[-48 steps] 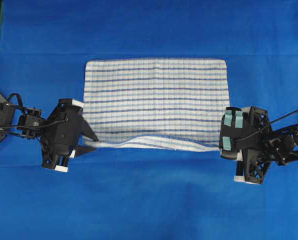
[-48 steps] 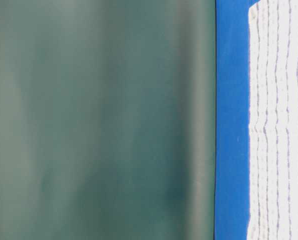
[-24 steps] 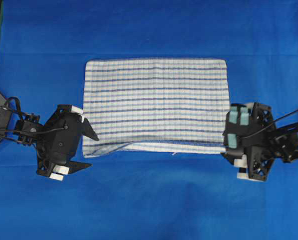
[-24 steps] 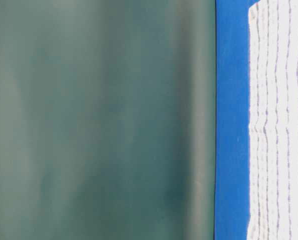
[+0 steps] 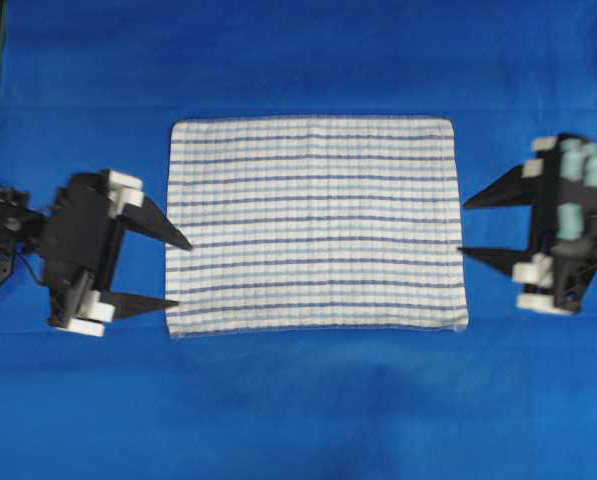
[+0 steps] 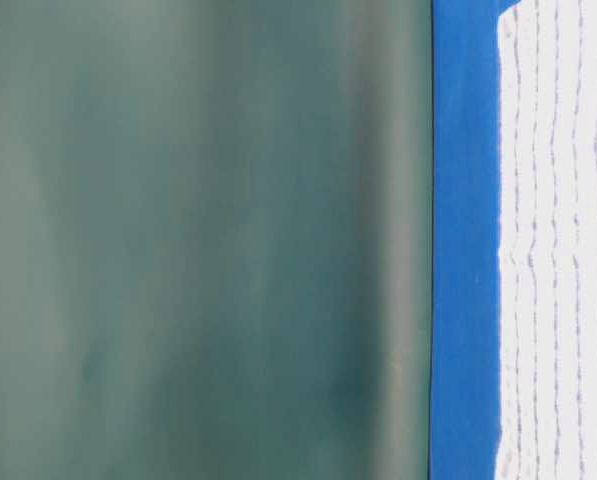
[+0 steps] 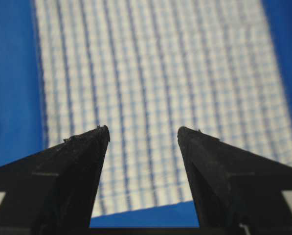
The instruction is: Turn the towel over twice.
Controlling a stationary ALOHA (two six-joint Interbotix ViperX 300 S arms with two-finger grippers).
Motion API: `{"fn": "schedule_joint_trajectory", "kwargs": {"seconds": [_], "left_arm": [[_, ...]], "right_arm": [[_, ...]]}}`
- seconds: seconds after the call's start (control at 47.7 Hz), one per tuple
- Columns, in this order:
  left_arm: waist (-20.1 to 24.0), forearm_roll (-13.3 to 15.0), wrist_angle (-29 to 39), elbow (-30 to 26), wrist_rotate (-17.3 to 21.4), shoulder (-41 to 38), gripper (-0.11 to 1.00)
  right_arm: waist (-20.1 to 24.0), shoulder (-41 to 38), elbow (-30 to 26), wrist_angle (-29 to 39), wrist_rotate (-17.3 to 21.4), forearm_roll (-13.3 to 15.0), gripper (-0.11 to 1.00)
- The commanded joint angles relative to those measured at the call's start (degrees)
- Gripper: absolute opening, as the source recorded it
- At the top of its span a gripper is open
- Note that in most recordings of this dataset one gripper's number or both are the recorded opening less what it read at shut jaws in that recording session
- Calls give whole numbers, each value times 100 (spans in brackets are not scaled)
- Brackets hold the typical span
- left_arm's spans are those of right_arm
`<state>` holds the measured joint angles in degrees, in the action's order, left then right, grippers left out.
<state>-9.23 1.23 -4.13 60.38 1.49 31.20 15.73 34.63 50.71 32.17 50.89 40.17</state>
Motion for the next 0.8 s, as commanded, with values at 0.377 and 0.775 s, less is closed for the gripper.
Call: {"fn": "schedule_joint_trajectory", "kwargs": {"seconds": [0.377,0.775], "left_arm": [[554,0,-18,984,0,2294,75],[835,0,9,1995,-62,3630,75]], "right_arm": [[-97,2197,870,9,44,554,62],[-580,3322,2188,-290,615,554,61]]}}
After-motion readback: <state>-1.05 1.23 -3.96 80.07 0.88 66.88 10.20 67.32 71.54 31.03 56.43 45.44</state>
